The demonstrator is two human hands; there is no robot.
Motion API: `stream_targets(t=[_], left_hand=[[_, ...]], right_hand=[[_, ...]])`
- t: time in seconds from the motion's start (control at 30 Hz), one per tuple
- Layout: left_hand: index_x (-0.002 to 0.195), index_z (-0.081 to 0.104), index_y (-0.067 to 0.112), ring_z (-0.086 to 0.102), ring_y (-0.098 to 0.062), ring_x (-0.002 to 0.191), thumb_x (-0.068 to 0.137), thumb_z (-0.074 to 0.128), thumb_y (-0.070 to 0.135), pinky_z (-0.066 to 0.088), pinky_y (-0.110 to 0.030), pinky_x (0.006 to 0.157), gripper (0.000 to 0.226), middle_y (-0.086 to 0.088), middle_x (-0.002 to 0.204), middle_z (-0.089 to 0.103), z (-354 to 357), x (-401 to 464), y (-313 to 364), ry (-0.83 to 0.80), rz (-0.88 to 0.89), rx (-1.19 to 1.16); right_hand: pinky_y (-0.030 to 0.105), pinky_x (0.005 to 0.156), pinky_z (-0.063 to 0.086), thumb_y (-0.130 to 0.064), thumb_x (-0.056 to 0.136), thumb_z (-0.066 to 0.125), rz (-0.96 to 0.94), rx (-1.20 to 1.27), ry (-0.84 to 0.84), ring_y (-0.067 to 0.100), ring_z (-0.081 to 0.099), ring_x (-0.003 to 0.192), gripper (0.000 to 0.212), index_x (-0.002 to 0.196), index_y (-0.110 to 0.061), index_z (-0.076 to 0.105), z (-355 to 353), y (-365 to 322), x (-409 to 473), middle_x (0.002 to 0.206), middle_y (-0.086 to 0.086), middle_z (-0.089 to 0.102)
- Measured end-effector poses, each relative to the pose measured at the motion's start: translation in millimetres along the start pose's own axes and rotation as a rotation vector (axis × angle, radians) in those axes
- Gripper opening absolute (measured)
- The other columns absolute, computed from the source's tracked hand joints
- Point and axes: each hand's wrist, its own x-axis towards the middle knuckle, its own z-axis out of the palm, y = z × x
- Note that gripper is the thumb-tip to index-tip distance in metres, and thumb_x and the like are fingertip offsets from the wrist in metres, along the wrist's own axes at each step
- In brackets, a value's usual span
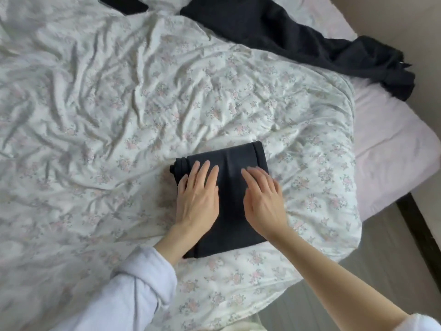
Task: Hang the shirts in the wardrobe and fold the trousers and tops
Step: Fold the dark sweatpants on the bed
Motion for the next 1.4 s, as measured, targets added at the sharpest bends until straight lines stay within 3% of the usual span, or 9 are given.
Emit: stream_targets(t=[0.17, 0.3, 0.43, 0.53, 0.63, 0.8, 0.97, 1.1, 1.4], left_hand=[[0.149, 0.006, 0.027, -0.003, -0.02, 0.145, 0.099, 0.016, 0.043, 0.005, -0.051, 0.114, 0.054, 0.004, 0.158, 0.001, 44.2, 44.0, -29.1, -0.291, -0.208, 0.191], [0.148, 0.014, 0.024, 0.005, -0.017, 0.143, 0.098, 0.012, 0.046, 0.01, -0.053, 0.111, 0.054, 0.008, 0.156, 0.009, 38.2, 60.5, -68.1, -0.337, -0.409, 0.224], [0.145, 0.027, 0.014, 0.016, -0.023, 0.142, 0.097, 0.028, 0.035, 0.012, -0.051, 0.114, 0.052, -0.005, 0.154, 0.022, 21.4, 50.0, -72.5, 0.037, -0.449, -0.021], [0.145, 0.028, 0.013, 0.021, -0.029, 0.141, 0.094, 0.03, 0.035, 0.013, -0.051, 0.113, 0.055, -0.011, 0.153, 0.026, 25.0, 36.4, -48.3, 0.182, -0.182, -0.043], [0.14, 0.041, 0.017, 0.035, -0.029, 0.136, 0.092, 0.027, 0.043, 0.027, -0.058, 0.108, 0.057, -0.005, 0.149, 0.032, 43.7, 22.2, -42.2, -0.13, 0.1, 0.19], [0.141, 0.035, 0.016, 0.02, -0.03, 0.139, 0.094, 0.031, 0.049, 0.011, -0.057, 0.11, 0.058, -0.006, 0.146, 0.036, 31.2, 59.8, -81.5, -0.259, -0.271, 0.271], [0.139, 0.039, 0.017, 0.037, -0.024, 0.129, 0.091, 0.047, 0.045, 0.029, -0.04, 0.105, 0.056, -0.004, 0.139, 0.044, 21.8, 107.9, -53.2, -0.362, 0.109, 0.046], [0.136, 0.041, 0.023, 0.041, -0.022, 0.127, 0.084, 0.055, 0.054, 0.036, -0.039, 0.099, 0.062, -0.001, 0.139, 0.044, 35.1, 136.4, -44.4, -0.512, 0.023, -0.02], [0.108, 0.042, 0.008, 0.055, -0.035, 0.084, 0.093, 0.041, 0.049, 0.041, -0.039, 0.067, 0.044, -0.011, 0.083, 0.056, 29.6, 114.9, -27.5, -0.433, 0.05, 0.008]], right_hand=[[0.046, 0.113, -0.011, -0.038, 0.1, 0.018, -0.031, -0.191, -0.391, 0.015, -0.01, 0.144, 0.052, 0.149, -0.029, 0.002, 48.4, 25.4, 62.0, 0.157, -0.008, -0.002], [0.047, 0.114, -0.005, -0.048, 0.097, 0.012, 0.238, -0.297, -0.463, 0.019, -0.01, 0.144, 0.054, 0.148, -0.033, -0.001, 49.8, 74.5, 80.8, 0.157, -0.008, -0.004], [0.04, 0.117, 0.008, -0.032, 0.098, 0.025, 0.287, -0.13, -0.192, 0.023, 0.009, 0.144, 0.051, 0.146, -0.015, 0.021, 30.2, 81.2, 68.4, 0.156, 0.005, 0.016], [0.036, 0.116, -0.006, -0.039, 0.094, 0.018, 0.223, 0.079, -0.12, 0.012, -0.003, 0.144, 0.057, 0.149, -0.023, 0.012, 30.7, 45.9, 42.9, 0.154, -0.007, 0.0], [0.036, 0.113, -0.013, -0.045, 0.095, 0.012, 0.055, -0.052, -0.342, 0.012, -0.013, 0.143, 0.053, 0.145, -0.037, -0.003, 48.0, 34.8, 6.4, 0.15, -0.014, -0.016], [0.036, 0.116, 0.012, -0.036, 0.096, 0.041, 0.483, -0.026, -0.21, 0.021, 0.013, 0.144, 0.057, 0.146, -0.015, 0.025, 31.5, 66.2, -33.2, 0.154, 0.005, 0.022], [0.03, 0.089, 0.043, -0.033, 0.086, 0.059, 0.929, 0.537, 0.174, 0.01, 0.044, 0.112, 0.045, 0.126, -0.02, 0.043, 20.7, 7.2, -78.0, 0.118, -0.012, 0.043], [0.025, 0.072, 0.041, -0.048, 0.08, 0.062, 1.541, 1.151, 0.024, 0.011, 0.05, 0.077, 0.04, 0.097, -0.019, 0.041, 39.1, -26.1, -82.6, 0.083, -0.004, 0.047], [0.018, 0.085, 0.042, -0.024, 0.087, 0.059, 1.324, 1.395, 0.332, -0.004, 0.054, 0.102, 0.035, 0.117, -0.032, 0.041, 37.5, -49.0, -62.5, 0.11, -0.02, 0.055]])
